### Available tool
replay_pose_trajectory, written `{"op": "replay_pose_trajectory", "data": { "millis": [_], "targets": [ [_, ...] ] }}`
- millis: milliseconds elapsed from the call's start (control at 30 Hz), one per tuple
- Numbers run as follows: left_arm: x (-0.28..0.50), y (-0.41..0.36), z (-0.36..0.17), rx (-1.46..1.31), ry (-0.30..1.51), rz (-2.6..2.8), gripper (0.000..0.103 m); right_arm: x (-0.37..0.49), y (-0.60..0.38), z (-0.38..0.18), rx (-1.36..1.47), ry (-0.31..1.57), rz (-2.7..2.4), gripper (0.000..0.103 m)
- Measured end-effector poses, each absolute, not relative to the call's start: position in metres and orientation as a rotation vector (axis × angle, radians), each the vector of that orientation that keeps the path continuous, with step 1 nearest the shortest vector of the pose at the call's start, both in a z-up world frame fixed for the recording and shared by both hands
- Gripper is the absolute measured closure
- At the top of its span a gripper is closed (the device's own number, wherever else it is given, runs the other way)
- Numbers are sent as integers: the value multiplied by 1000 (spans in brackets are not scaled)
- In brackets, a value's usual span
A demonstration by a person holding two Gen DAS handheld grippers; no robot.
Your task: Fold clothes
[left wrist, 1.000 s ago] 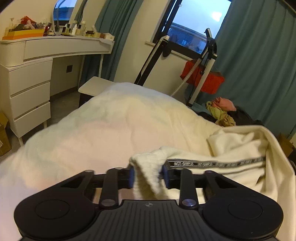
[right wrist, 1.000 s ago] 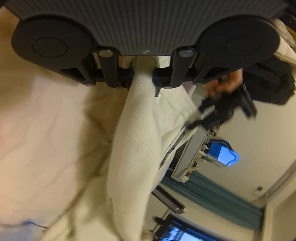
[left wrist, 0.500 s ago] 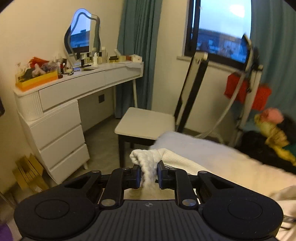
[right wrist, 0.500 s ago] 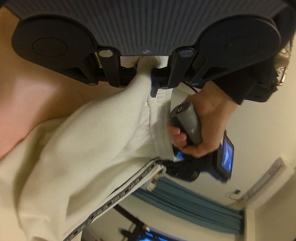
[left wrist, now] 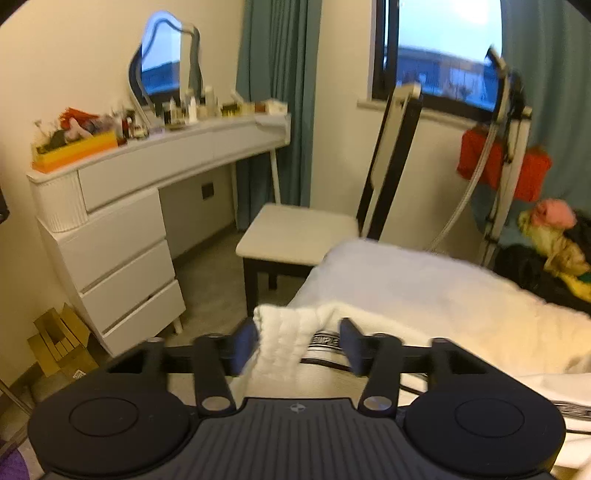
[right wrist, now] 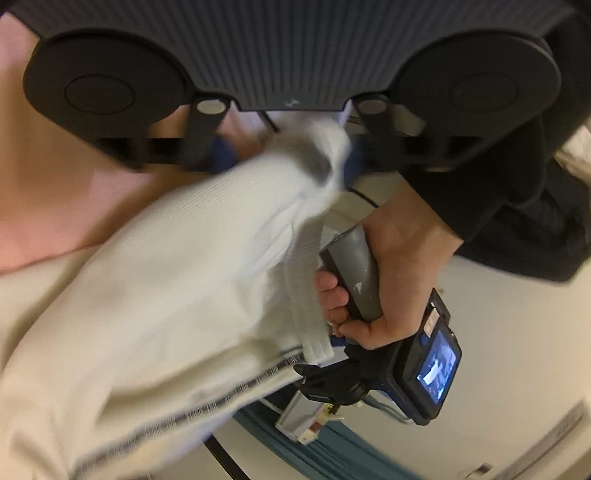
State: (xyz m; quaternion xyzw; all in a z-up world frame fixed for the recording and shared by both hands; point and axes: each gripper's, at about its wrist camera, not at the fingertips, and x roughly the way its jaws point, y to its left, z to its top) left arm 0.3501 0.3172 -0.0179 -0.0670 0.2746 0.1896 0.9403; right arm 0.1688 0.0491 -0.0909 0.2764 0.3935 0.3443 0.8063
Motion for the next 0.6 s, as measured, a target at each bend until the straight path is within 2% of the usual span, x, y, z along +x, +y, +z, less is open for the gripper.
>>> {"op": "replay_pose_trajectory", "data": {
  "millis": [267, 533, 600],
  "targets": [
    [242, 244, 18, -82, 450, 256, 30, 97, -3, -41, 351, 667, 641, 15],
    [122, 147, 14, -119, 424, 63, 29, 40, -91, -19, 222, 453, 452, 15],
    [97, 125, 10, -116, 398, 40, 24, 35, -111, -20, 196, 414, 402, 15]
  ]
}}
